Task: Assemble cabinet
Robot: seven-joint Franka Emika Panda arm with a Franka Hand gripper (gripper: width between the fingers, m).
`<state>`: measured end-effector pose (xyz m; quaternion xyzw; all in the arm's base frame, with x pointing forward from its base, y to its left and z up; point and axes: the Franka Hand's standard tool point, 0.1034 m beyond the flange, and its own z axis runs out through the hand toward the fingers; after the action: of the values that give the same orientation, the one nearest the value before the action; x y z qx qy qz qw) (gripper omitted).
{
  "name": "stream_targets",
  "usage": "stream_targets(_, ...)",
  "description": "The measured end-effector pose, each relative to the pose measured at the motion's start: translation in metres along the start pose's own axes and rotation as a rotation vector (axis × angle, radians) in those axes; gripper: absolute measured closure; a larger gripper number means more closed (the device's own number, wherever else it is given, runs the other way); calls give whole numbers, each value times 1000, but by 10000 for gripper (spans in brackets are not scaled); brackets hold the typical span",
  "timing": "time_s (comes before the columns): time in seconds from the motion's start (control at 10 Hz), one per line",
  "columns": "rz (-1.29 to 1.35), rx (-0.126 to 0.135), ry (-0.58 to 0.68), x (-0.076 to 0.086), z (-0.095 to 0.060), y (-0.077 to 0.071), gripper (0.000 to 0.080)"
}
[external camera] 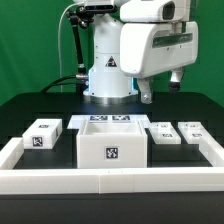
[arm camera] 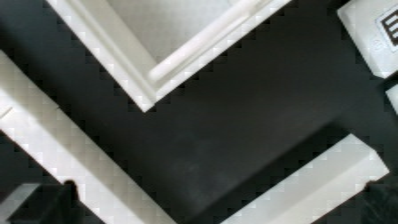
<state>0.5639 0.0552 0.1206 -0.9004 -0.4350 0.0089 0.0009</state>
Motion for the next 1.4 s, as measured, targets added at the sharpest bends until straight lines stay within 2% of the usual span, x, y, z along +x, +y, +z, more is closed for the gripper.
stream_targets(0.8, -10, -3, 3, -1, 1, -1, 3)
stream_targets(0.9, -108, -34, 35, -5, 8, -7, 3)
stream_targets(1.1, -341, -55, 12, -21, 18, -29, 3)
stream_targets(1.2, -405, -56, -12, -25, 23, -36, 3)
stream_targets(1.3, -387, -39, -18, -34, 27, -36, 3)
stream_targets(1.4, -337, -23, -15, -43, 26, -29, 3)
